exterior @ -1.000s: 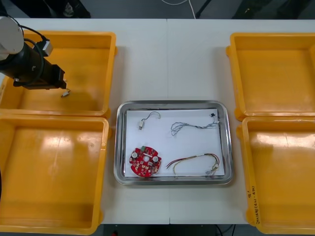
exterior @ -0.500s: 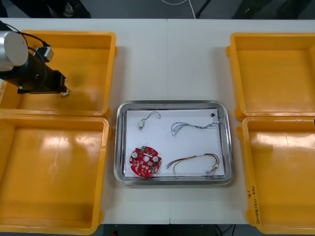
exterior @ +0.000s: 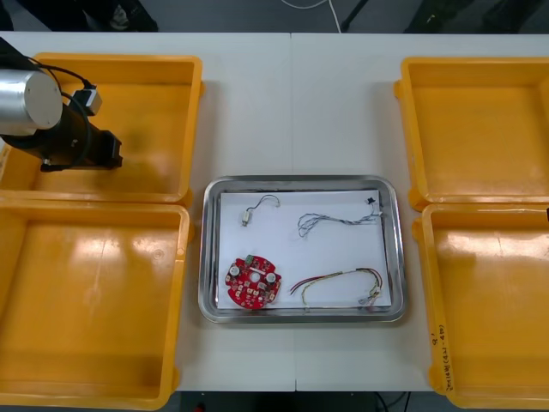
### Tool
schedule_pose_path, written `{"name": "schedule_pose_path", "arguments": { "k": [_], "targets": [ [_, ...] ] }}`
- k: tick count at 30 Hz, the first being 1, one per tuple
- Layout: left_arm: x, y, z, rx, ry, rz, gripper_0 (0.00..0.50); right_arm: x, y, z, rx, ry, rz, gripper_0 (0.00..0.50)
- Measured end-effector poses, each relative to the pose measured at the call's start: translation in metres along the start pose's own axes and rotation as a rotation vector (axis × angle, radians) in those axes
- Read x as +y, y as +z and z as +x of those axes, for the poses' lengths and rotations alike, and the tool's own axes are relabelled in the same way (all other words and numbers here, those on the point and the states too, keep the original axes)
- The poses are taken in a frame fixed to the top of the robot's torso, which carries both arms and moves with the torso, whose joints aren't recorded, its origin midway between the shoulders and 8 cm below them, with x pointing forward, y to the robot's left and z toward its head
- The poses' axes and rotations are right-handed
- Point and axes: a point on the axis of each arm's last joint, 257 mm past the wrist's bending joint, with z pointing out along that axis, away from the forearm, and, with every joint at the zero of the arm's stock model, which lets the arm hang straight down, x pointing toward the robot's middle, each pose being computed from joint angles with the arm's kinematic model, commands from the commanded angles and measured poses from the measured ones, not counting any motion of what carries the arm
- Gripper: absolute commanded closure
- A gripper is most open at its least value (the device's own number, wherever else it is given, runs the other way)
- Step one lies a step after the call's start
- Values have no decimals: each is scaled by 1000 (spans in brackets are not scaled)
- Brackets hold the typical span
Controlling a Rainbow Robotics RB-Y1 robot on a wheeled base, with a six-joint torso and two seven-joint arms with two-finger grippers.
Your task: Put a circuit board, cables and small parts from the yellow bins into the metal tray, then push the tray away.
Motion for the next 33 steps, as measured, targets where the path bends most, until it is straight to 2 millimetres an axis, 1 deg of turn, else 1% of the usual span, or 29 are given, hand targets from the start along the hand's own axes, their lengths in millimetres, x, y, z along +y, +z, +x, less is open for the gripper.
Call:
{"name": "schedule_pose_path", "arguments": {
  "k": [19, 30, 31, 32, 33],
  "targets": [
    [-9, 7, 0, -7, 31, -4, 0, 0, 0, 1, 3, 0, -1, 0],
    [-8, 12, 4, -12, 32, -7, 0, 0, 0, 1, 3, 0, -1, 0],
    [-8, 12, 4, -11, 32, -7, 16, 0, 0, 1, 3, 0, -1, 0],
    [-8, 12, 5, -11, 31, -8, 90, 0, 0, 1, 3, 0, -1, 0],
    [-7, 13, 5, -11, 31, -8, 314, 0, 0, 1, 3, 0, -1, 0]
  ]
}}
